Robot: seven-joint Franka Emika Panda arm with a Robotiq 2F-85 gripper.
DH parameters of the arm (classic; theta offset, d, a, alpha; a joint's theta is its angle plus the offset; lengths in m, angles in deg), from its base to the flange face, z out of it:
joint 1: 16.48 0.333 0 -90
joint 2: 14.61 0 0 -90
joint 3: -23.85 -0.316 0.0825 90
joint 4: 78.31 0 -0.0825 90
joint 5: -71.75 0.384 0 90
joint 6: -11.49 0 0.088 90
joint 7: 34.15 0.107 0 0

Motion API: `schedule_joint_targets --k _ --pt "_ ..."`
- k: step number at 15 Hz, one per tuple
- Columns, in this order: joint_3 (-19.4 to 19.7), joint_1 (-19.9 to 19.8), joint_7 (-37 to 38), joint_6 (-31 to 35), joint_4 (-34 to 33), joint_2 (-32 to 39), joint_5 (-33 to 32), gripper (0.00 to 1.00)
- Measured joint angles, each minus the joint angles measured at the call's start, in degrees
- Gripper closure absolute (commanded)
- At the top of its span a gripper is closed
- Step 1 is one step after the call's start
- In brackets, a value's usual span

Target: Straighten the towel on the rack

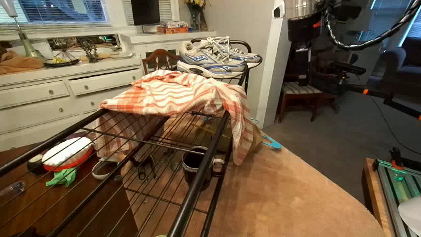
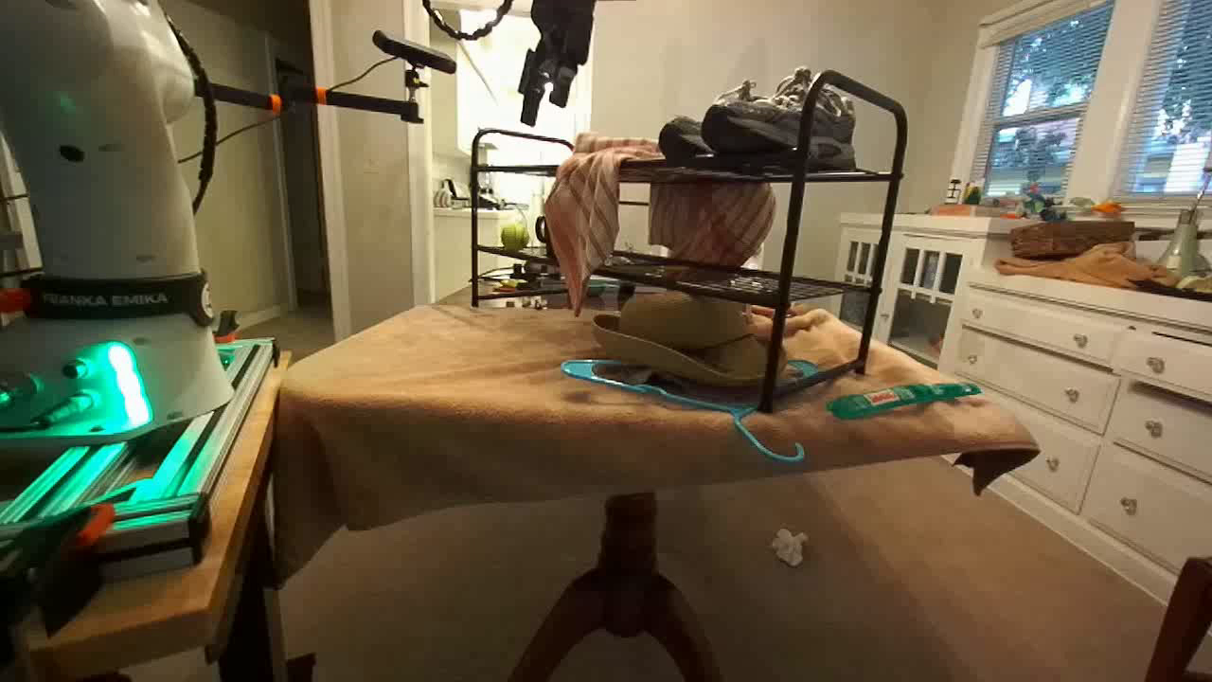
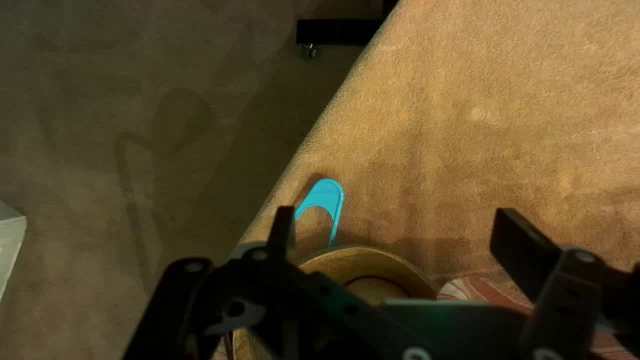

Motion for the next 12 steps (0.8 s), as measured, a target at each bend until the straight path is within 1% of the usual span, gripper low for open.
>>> schedule_joint_targets --k 9,12 --pt "0.0 0.1 0.0 0.1 -0.1 0.0 0.3 0.0" --pt "-0.5 1.5 1.8 0.1 -3.2 1.5 3.8 0.0"
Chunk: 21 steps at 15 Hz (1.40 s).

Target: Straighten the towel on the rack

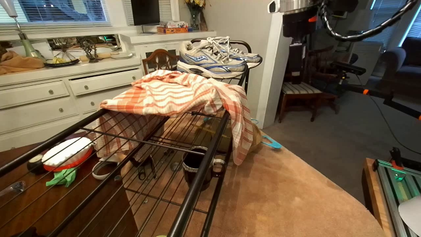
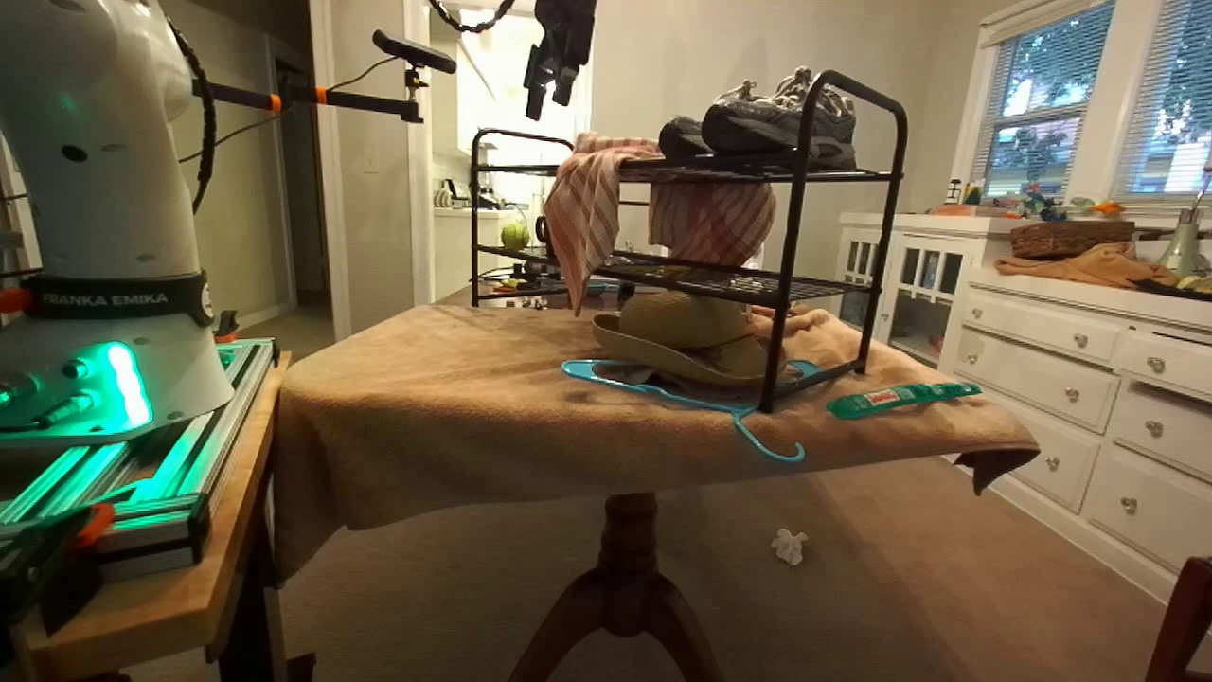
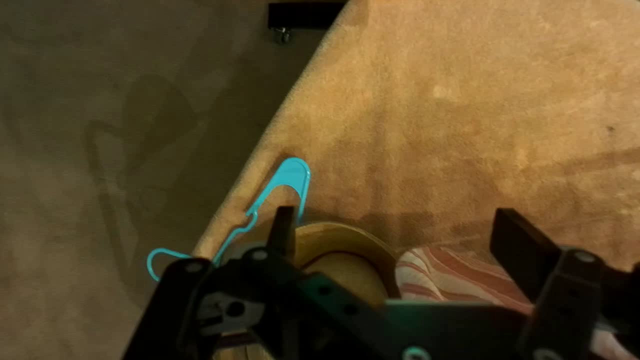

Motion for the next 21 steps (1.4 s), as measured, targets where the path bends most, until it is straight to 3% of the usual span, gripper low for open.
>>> schedule_joint_targets --k 6,16,17,19,21 --pt "-3.2 2.6 11.5 0.0 -15.2 10.4 3.7 0.0" --pt "-3.0 4.7 26.8 1.3 -39.5 30.4 9.5 0.01" --pt "-2.9 5.1 27.9 1.4 -41.0 31.6 9.5 0.25" --pt "-2.6 6.0 29.4 1.6 -43.1 33.7 9.5 0.3" --pt "-2.4 6.8 30.1 1.8 -44.2 35.2 9.5 0.47"
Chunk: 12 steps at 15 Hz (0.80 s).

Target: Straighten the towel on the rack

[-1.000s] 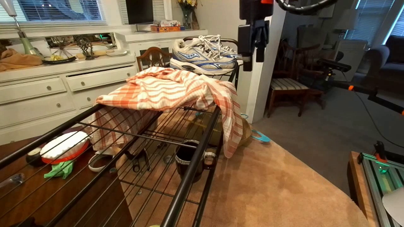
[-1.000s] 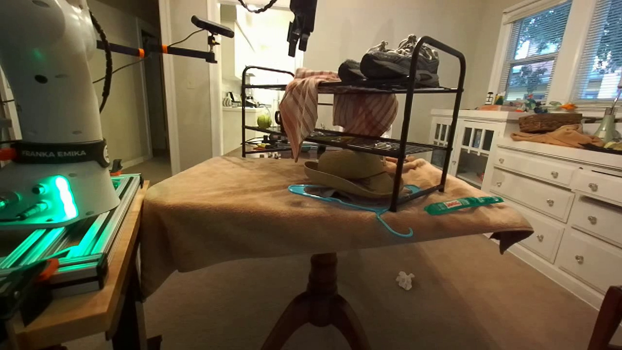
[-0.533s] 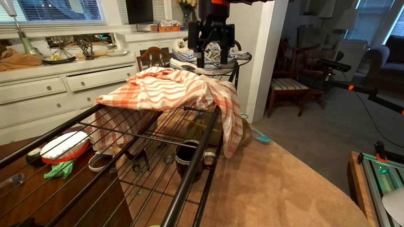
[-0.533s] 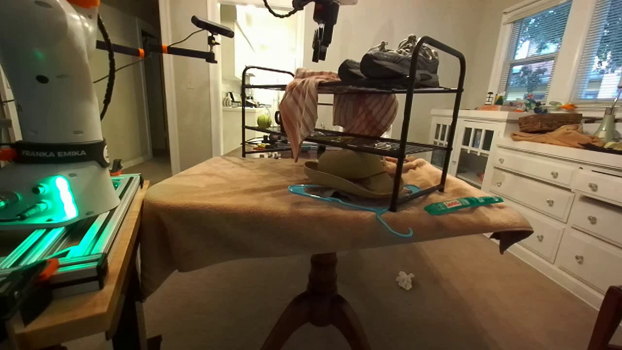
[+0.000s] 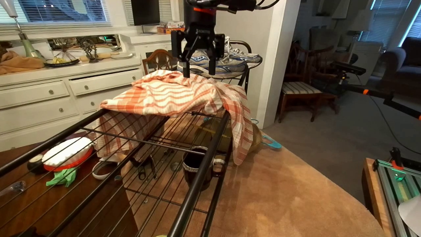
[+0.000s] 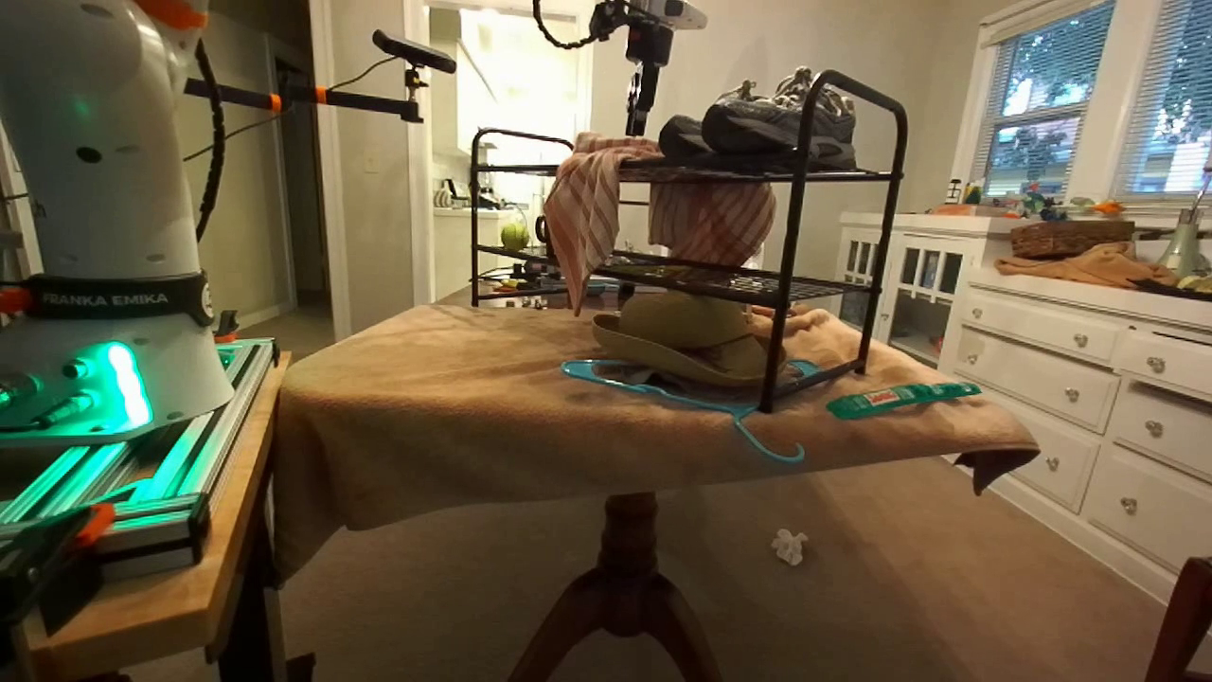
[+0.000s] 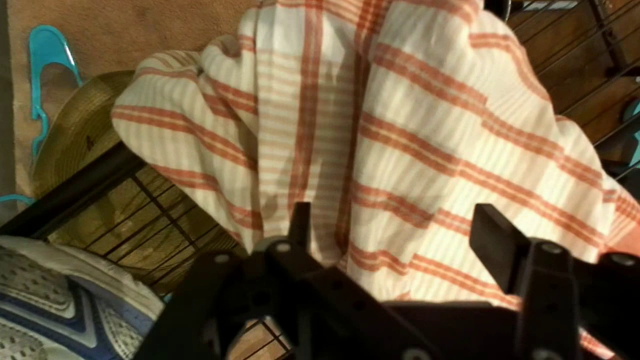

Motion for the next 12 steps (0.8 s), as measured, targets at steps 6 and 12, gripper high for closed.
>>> schedule_joint_targets --k 6,12 --pt "0.5 1.3 0.1 0.7 -0.3 2.1 0.0 0.95" --pt "0.7 1.3 -0.9 0.7 -0.5 1.8 0.0 0.99"
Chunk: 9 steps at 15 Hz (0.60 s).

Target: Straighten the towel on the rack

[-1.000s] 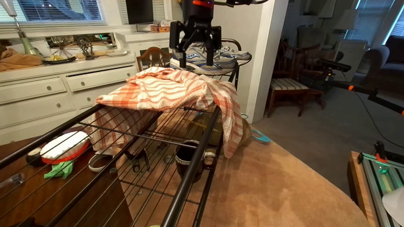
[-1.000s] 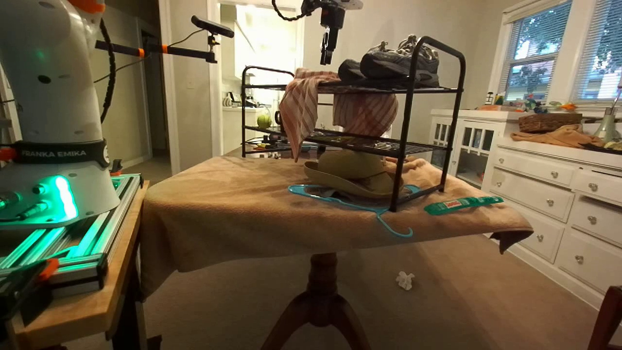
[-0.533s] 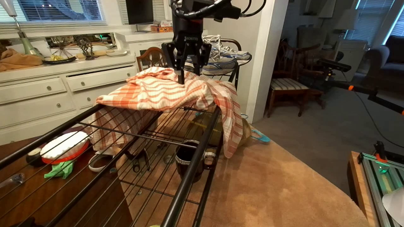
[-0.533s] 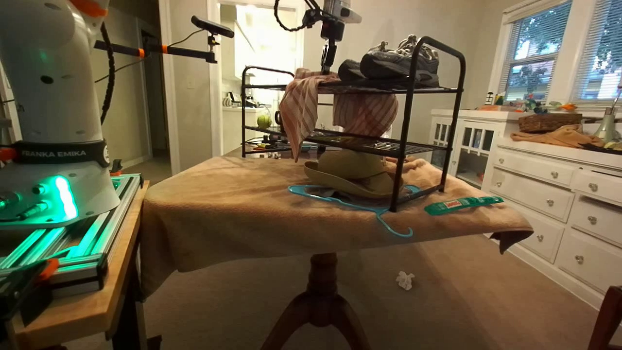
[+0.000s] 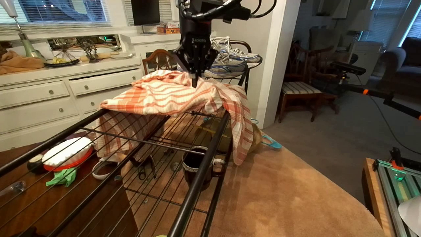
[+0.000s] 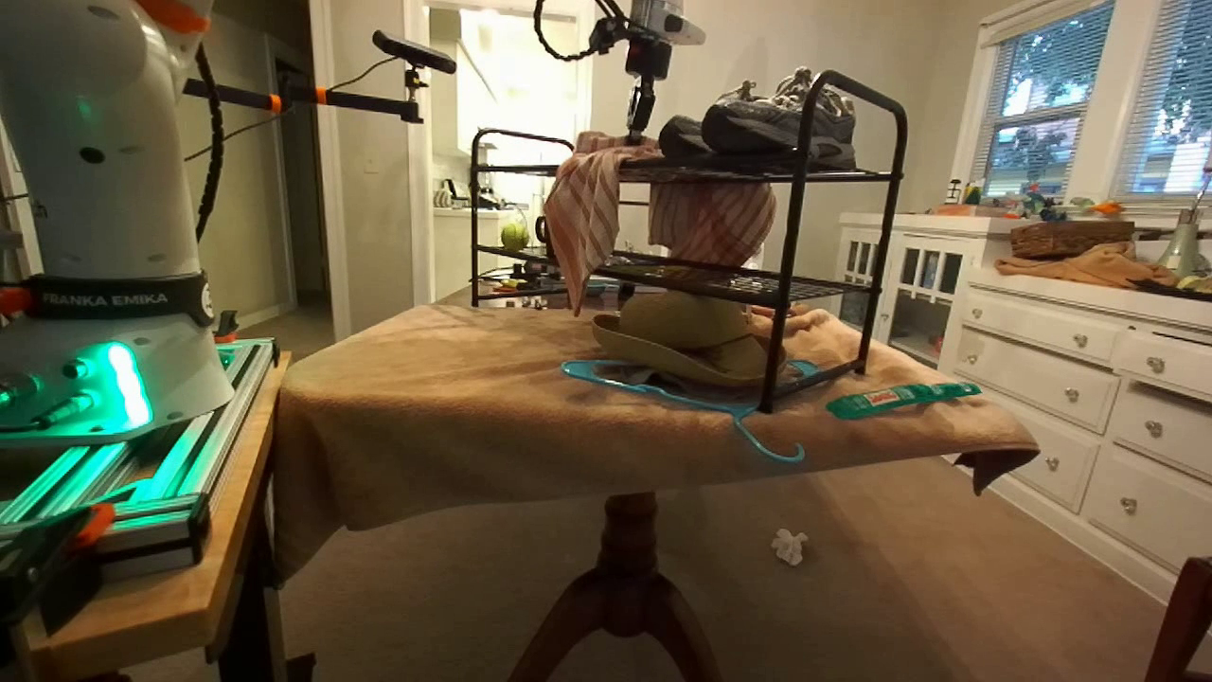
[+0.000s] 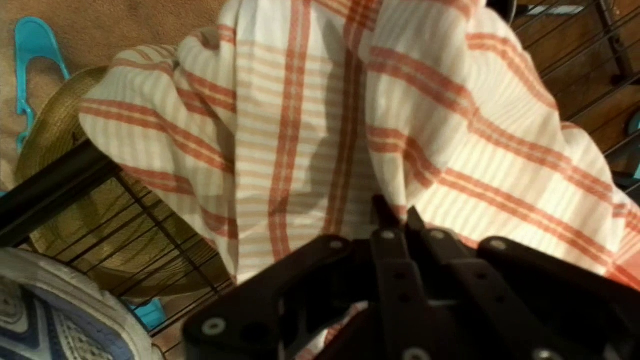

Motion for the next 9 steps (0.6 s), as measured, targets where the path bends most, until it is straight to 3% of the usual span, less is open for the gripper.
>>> schedule_joint_targets --k 9 --pt "-1.2 1.1 -7.2 0.0 -2.4 -5.1 -0.3 0.99"
